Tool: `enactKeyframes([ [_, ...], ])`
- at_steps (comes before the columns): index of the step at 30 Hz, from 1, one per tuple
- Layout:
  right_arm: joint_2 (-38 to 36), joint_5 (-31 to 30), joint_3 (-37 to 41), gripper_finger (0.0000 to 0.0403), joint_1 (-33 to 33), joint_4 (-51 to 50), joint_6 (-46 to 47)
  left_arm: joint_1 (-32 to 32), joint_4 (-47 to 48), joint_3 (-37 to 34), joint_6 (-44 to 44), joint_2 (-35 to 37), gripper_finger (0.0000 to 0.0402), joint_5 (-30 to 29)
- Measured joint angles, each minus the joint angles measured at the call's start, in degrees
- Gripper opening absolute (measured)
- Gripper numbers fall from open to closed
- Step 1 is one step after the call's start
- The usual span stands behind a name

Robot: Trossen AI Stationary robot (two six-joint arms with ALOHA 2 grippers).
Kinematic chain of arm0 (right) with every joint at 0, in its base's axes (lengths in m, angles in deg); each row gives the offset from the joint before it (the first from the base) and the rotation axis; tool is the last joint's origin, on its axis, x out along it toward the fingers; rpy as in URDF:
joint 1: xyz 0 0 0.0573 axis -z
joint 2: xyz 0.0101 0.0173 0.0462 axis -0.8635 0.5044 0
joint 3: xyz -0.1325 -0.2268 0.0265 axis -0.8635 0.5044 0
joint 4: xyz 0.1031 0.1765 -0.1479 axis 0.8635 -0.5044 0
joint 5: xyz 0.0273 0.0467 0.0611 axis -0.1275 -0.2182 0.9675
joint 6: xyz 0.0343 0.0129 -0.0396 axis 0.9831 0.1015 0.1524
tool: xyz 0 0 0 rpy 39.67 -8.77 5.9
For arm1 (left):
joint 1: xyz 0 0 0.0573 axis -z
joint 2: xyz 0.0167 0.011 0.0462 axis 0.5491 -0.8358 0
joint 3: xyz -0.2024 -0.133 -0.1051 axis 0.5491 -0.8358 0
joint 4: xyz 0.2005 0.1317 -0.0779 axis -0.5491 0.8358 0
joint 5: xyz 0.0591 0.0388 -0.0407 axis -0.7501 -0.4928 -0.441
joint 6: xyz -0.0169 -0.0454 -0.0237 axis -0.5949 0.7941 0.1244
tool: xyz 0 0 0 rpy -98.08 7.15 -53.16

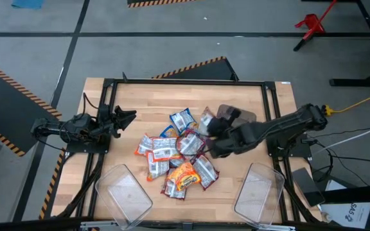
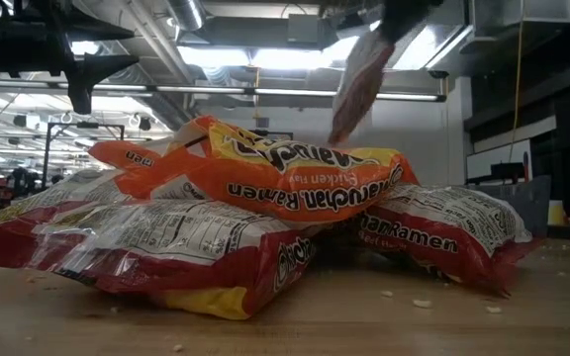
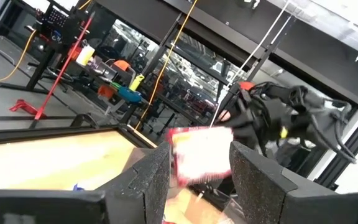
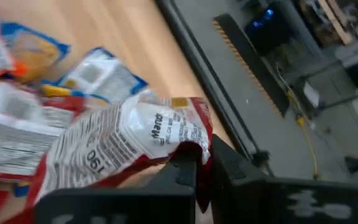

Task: Sort Maruchan noodles
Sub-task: Put the red noodle pack into the black bin

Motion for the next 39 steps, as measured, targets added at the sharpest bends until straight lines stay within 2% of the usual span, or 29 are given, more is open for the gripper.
enactKeyframes([
  [7, -6.95, 0.39, 0.43, 0.0000, 3.58, -19.46, 16.47, 0.01, 0.10, 0.00, -0.04, 0.01, 0.0158, -0.28],
  [12, -10.90, 4.51, 4.23, 0.0000, 7.53, -18.86, 14.49, 0.00, 0.36, 0.00, -0.56, 0.00, 0.0158, -0.45],
  [15, -12.17, 8.85, 9.25, 0.0000, 10.51, -18.15, 14.05, 0.01, 0.46, 0.00, -1.51, -0.01, 0.0158, -0.72],
  [22, -12.30, 14.25, 18.86, 0.0000, 13.77, -18.64, 14.22, -0.01, 0.54, 0.00, -1.51, 0.01, 0.0158, -3.06],
  [31, -12.23, 25.27, 21.78, 0.0000, 13.62, -18.91, 9.36, -0.01, 0.96, 0.00, -1.53, 0.01, 0.0158, -3.10],
  [39, -12.23, 26.07, 22.40, 0.0000, 15.22, -16.24, 5.17, 0.01, 1.41, 0.00, -1.53, 0.01, 0.0158, -3.17],
])
